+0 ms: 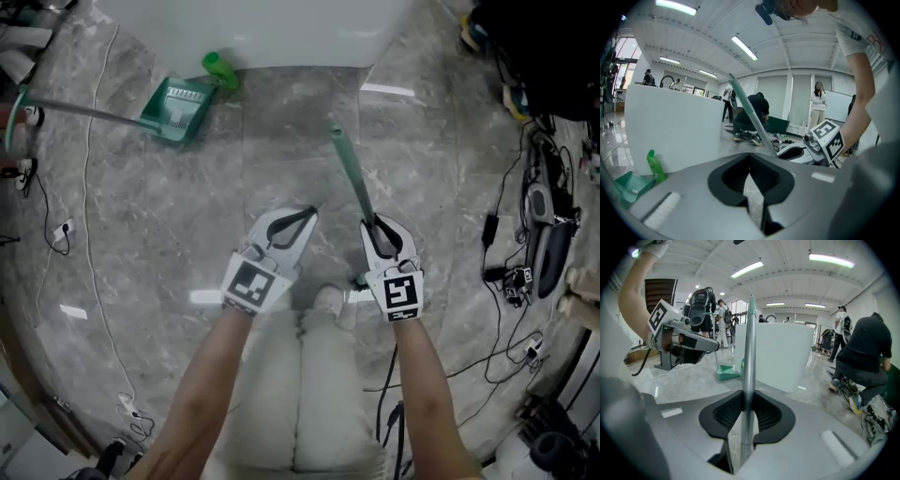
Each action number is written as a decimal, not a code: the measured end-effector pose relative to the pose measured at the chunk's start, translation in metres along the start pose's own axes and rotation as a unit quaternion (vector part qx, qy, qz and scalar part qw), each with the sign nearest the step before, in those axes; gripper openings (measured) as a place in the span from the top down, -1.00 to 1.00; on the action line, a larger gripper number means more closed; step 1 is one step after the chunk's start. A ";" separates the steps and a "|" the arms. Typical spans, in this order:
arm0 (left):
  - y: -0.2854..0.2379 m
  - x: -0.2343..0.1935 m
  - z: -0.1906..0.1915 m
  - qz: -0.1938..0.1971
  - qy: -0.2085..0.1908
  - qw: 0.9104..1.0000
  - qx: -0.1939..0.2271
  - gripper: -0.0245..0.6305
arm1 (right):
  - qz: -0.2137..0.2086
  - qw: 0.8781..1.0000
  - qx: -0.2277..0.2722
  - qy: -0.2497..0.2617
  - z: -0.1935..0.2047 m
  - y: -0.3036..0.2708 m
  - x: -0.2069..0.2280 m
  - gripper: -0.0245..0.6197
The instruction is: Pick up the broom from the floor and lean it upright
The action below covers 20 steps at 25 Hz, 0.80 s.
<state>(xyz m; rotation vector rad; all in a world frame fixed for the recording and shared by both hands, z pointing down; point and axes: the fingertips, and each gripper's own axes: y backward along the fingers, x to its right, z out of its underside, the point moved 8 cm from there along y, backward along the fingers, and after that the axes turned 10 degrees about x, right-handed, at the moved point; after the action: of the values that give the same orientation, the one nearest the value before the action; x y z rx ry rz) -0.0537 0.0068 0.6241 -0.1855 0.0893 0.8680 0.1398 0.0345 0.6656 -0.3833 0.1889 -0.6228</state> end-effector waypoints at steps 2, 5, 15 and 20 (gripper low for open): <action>-0.001 0.007 -0.020 0.002 -0.002 1.000 0.008 0.93 | 0.017 0.999 0.031 -0.006 -0.021 0.013 0.006 0.68; 0.000 0.014 -0.054 0.004 -0.005 1.000 0.017 0.93 | 0.040 0.996 0.080 -0.018 -0.063 0.031 0.012 0.68; 0.015 0.018 -0.215 -0.030 -0.040 0.997 0.062 0.93 | 0.092 0.976 0.194 -0.039 -0.259 0.071 0.029 0.69; 0.018 0.018 -0.278 -0.068 -0.049 0.994 0.074 0.93 | 0.101 0.975 0.194 -0.044 -0.316 0.081 0.037 0.70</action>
<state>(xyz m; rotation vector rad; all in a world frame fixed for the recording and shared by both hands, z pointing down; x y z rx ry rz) -0.0565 -0.0238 0.3466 -0.0097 0.0480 0.7311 0.1219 -0.0194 0.3421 -0.0113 0.0181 -0.4274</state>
